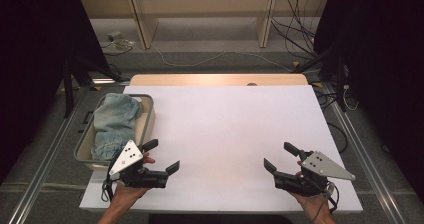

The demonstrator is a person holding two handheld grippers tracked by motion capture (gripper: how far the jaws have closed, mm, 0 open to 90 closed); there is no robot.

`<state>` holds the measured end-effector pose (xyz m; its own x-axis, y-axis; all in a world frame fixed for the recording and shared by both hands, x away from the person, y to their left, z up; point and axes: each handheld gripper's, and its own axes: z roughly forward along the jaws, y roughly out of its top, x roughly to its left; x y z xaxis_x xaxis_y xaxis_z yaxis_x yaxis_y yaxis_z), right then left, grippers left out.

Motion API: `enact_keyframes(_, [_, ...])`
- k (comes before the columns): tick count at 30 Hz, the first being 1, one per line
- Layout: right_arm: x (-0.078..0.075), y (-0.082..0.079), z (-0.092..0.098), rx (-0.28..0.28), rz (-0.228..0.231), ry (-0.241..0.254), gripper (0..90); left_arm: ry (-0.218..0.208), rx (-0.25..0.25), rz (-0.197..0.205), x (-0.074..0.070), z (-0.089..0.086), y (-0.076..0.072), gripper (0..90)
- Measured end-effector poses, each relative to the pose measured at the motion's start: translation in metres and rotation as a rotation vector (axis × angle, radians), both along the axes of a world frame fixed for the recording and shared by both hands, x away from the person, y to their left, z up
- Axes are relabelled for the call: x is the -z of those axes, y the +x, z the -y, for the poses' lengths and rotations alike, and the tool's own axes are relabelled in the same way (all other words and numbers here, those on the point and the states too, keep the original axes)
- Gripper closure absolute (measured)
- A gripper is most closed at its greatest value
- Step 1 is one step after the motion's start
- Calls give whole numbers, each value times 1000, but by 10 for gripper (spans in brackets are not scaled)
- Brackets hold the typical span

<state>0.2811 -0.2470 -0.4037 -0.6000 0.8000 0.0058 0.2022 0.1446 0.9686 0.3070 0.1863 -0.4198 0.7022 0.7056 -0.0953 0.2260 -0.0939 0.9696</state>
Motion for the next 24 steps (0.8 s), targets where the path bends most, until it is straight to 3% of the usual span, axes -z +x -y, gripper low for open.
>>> enact_keyframes(19, [0, 0, 0, 8, 1, -7, 199, -6, -19, -10, -1, 2, 2, 0])
enact_keyframes(24, [1, 1, -2, -1, -3, -7, 199, -68, -28, -42, -2, 0, 6, 0])
